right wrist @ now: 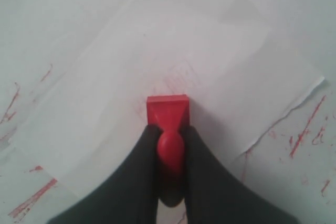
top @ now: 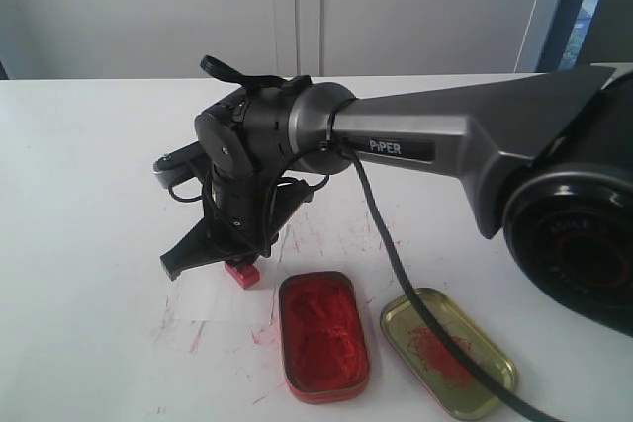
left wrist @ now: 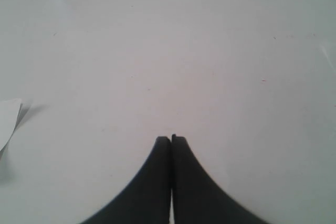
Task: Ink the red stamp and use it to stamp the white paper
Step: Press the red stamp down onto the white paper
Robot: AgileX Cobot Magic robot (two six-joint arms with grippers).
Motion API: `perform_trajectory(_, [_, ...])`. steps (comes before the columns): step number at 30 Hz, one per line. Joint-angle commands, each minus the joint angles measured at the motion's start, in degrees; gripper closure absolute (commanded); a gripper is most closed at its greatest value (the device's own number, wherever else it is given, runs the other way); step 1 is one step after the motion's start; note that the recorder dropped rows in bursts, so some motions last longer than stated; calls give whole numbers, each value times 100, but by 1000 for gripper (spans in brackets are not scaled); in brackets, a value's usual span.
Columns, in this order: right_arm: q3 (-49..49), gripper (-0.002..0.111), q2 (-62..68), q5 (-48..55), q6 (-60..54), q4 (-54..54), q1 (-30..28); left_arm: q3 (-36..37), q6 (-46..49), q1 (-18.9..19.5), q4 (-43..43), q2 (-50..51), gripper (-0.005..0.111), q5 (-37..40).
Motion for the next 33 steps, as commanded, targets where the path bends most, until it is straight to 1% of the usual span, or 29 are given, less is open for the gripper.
perform_trajectory(1, [155,108,327,85,-61,-5,-6,-32,0,13,-57,39,107,7])
perform_trajectory(22, [155,108,-444,22,-35,-53,-6,-32,0,13,-57,39,107,7])
perform_trajectory(33, [155,108,-545,131,-35,-53,-6,-32,0,13,-57,39,107,7])
